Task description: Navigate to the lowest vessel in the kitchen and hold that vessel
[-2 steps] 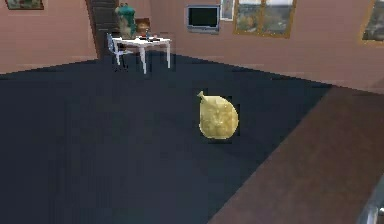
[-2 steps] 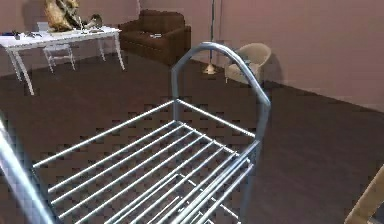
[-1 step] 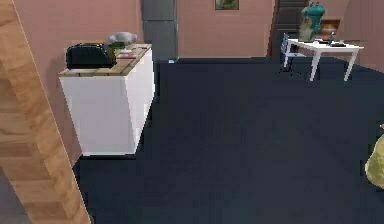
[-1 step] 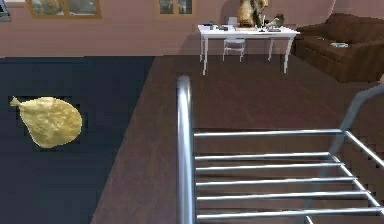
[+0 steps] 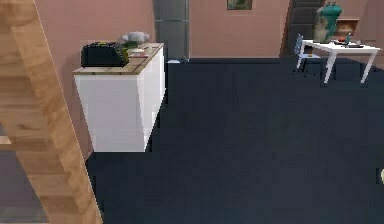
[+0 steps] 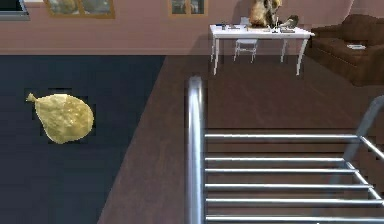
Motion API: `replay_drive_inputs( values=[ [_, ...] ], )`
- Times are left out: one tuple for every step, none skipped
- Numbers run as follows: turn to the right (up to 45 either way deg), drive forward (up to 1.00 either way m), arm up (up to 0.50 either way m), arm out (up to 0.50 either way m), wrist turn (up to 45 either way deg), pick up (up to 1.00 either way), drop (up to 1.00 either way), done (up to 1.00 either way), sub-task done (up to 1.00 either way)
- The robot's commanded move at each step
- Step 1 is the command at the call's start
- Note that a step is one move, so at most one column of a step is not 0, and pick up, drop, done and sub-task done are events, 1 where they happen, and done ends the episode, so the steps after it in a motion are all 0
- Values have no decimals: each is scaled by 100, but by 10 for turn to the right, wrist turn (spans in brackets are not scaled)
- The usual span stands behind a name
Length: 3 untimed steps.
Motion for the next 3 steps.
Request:
replay_drive_inputs(
  values=[
    [0,55,0,0,0,0,0,0,0],
    [0,100,0,0,0,0,0,0,0],
    [-30,0,0,0,0,0,0,0,0]
  ],
)
